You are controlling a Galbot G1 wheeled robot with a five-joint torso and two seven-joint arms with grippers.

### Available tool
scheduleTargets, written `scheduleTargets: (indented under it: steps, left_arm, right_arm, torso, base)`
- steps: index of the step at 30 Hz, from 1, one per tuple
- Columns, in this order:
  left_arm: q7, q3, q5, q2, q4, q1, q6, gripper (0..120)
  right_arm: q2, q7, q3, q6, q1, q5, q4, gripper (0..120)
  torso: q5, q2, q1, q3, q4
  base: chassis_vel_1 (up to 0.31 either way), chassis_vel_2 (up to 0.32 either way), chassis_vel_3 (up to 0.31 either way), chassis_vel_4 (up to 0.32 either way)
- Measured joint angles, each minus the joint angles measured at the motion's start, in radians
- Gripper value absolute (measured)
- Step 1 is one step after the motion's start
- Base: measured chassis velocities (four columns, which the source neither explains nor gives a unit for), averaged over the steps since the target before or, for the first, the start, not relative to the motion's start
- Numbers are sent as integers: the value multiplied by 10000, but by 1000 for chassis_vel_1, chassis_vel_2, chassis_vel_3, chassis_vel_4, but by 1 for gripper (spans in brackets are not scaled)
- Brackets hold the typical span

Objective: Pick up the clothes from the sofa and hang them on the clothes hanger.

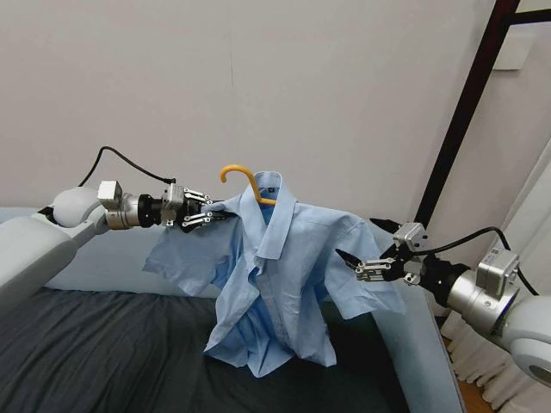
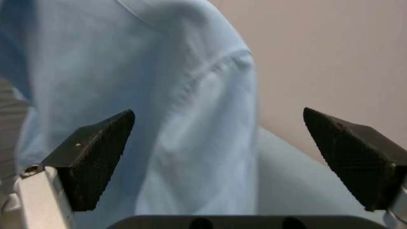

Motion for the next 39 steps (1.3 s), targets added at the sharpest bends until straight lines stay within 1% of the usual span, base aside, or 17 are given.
scheduleTargets:
  steps: [5, 7, 8, 11, 13, 14, 18, 19, 20, 21, 23, 24, 25, 29, 30, 31, 39]
  left_arm:
    - [25, -73, -20, 64, -58, 98, -4, 8]
    - [28, -117, -37, 94, -66, 131, -4, 8]
    - [28, -117, -37, 94, -66, 131, -4, 8]
    - [40, -207, -114, 228, -53, 151, -5, 8]
    - [42, -293, -130, 278, -82, 231, -6, 8]
    - [42, -293, -130, 278, -82, 231, -6, 8]
    - [43, -570, -131, 319, -132, 594, -5, 8]
    - [43, -618, -131, 333, -138, 656, -5, 8]
    - [43, -618, -131, 333, -138, 656, -5, 8]
    - [43, -662, -128, 354, -141, 715, -5, 8]
    - [44, -712, -125, 389, -145, 781, -5, 8]
    - [44, -721, -123, 405, -148, 795, -6, 8]
    - [44, -721, -123, 405, -148, 795, -6, 8]
    - [53, -731, -121, 432, -114, 807, -11, 8]
    - [53, -731, -121, 432, -114, 807, -11, 8]
    - [60, -731, -121, 431, -93, 807, -12, 8]
    - [75, -724, -121, 361, 33, 758, -16, 8]
  right_arm:
    - [4, 62, -33, -44, -6, -22, -265, 97]
    - [-10, 73, -35, -62, -23, -21, -337, 87]
    - [-10, 73, -35, -62, -23, -21, -337, 87]
    - [-69, 36, -27, -90, -104, 119, -271, 71]
    - [-68, 127, -135, -85, -109, 57, -166, 64]
    - [-68, 127, -135, -85, -109, 57, -166, 64]
    - [-19, 305, -414, 36, -91, -167, -17, 45]
    - [-19, 314, -433, 48, -89, -175, -5, 41]
    - [-19, 314, -433, 48, -89, -175, -5, 41]
    - [-21, 323, -447, 65, -87, -182, 3, 35]
    - [-29, 395, -460, 120, -80, -189, -4, 26]
    - [-28, 454, -472, 148, -71, -192, -16, 23]
    - [-28, 454, -472, 148, -71, -192, -16, 23]
    - [-8, 510, -511, 201, -64, -224, -36, 4]
    - [-8, 510, -511, 201, -64, -224, -36, 4]
    - [2, 511, -512, 204, -58, -226, -29, 0]
    - [23, 517, -432, 228, -107, -305, -280, 0]
  torso:
    - [0, 0, 0, 0, 0]
    - [-1, 0, 1, 0, 0]
    - [-1, 0, 1, 0, 0]
    - [-1, 1, 0, 0, 0]
    - [-1, 1, 0, 0, 0]
    - [-1, 1, 0, 0, 0]
    - [-1, 1, 0, 0, 0]
    - [-1, 1, 0, 0, 0]
    - [-1, 1, 0, 0, 0]
    - [-2, 1, 0, 0, 0]
    - [-2, 1, 0, 0, 0]
    - [-2, 1, 0, 0, 0]
    - [-2, 1, 0, 0, 0]
    - [-1, 0, 0, 0, 0]
    - [-1, 0, 0, 0, 0]
    - [-1, 1, 0, 0, 0]
    - [-1, 0, 1, 0, -1]
  base:
    - [0, 0, 0, 0]
    - [0, 0, 0, 0]
    - [0, 0, 0, 0]
    - [0, 0, 0, 0]
    - [0, 0, 0, 0]
    - [0, 0, 0, 0]
    - [0, 0, 0, 0]
    - [0, 0, 0, 0]
    - [0, 0, 0, 0]
    - [0, 0, 0, 0]
    - [0, 0, 0, 0]
    - [0, 0, 0, 0]
    - [0, 0, 0, 0]
    - [0, 0, 0, 0]
    - [0, 0, 0, 0]
    - [0, 0, 0, 0]
    - [0, 0, 0, 0]
